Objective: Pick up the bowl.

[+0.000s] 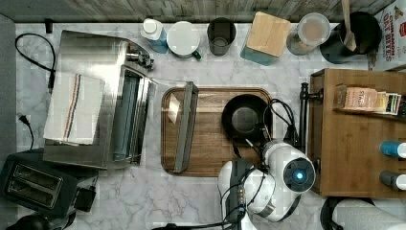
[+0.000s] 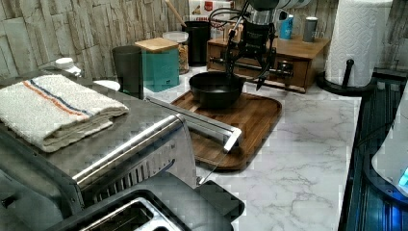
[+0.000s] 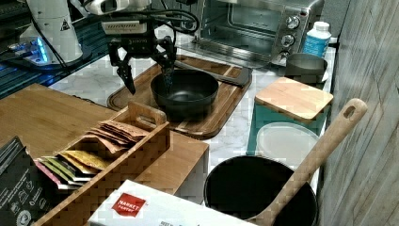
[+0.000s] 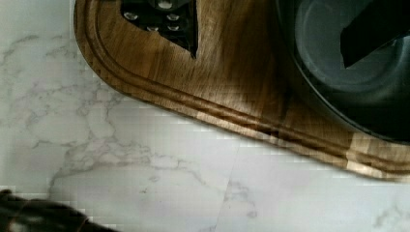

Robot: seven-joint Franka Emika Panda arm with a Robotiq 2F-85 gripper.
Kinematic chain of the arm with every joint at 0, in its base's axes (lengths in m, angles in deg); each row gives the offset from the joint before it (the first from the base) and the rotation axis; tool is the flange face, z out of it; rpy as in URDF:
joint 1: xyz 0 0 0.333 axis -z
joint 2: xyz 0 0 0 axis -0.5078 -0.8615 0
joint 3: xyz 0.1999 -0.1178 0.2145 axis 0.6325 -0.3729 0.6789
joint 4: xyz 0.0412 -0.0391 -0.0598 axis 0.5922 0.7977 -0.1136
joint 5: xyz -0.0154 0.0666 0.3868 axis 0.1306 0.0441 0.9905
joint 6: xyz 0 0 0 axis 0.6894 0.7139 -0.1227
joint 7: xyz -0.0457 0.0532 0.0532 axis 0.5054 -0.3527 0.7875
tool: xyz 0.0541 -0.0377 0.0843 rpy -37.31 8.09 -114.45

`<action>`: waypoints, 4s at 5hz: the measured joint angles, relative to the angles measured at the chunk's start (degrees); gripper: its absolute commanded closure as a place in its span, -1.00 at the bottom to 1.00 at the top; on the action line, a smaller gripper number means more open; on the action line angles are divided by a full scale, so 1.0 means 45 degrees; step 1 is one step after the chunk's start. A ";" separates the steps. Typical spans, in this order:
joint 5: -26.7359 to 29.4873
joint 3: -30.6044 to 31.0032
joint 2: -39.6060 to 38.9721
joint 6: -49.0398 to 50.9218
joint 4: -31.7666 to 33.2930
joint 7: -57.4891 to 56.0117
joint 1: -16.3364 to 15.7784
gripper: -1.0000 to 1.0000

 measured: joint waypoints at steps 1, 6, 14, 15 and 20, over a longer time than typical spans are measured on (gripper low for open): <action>0.0631 0.0014 -0.0574 0.0311 -0.0025 -0.0869 -0.0058 1.00; 0.0572 0.0051 -0.0087 0.0323 -0.0423 -0.0486 -0.0042 1.00; -0.1533 0.1081 0.0656 0.9357 -0.7460 -0.5968 -0.2087 1.00; -0.1789 0.1177 0.1121 0.8788 -0.7286 -0.6136 -0.2196 1.00; -0.2248 0.0920 0.2091 0.8912 -0.7062 -0.5461 -0.2059 1.00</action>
